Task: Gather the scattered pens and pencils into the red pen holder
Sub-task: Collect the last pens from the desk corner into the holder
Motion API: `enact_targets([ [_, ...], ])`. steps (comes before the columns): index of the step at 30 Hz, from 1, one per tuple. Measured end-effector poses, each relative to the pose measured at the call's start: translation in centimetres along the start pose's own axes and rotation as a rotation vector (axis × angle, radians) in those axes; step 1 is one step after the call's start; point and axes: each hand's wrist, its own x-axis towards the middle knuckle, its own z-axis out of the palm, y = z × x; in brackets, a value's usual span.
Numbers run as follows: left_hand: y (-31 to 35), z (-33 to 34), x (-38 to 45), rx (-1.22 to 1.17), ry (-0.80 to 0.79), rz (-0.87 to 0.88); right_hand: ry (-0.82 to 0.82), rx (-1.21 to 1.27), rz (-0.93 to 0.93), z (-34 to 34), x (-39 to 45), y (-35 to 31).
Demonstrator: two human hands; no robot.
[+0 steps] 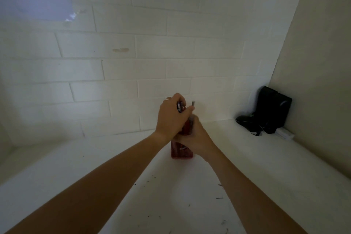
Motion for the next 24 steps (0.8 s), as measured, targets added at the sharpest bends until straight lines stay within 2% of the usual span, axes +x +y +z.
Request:
enact_targets([
  [2, 0.2, 0.2, -0.2, -0.001, 0.005, 0.002, -0.042, -0.016, 0.064, 0.0, -0.4, 0.2],
  [5, 0.7, 0.9, -0.7, -0.009, 0.001, 0.020, 0.019, -0.067, 0.084, 0.0, -0.5, 0.3],
  [9, 0.8, 1.0, -0.3, 0.007, 0.074, 0.027, 0.028, -0.081, 0.003, 0.2, 0.2, -0.5],
  [15, -0.3, -0.1, -0.4, -0.019, 0.156, -0.059, -0.091, 0.006, 0.037, 1.1, 0.9, 0.0],
  [19, -2.0, -0.8, -1.4, -0.157, 0.064, -0.057, -0.102, 0.031, 0.109, 1.0, 0.4, 1.3],
  [24, -3.9, -0.3, -3.7, -0.324, -0.060, -0.166, -0.054, -0.189, 0.188, 0.5, -1.2, 2.3],
])
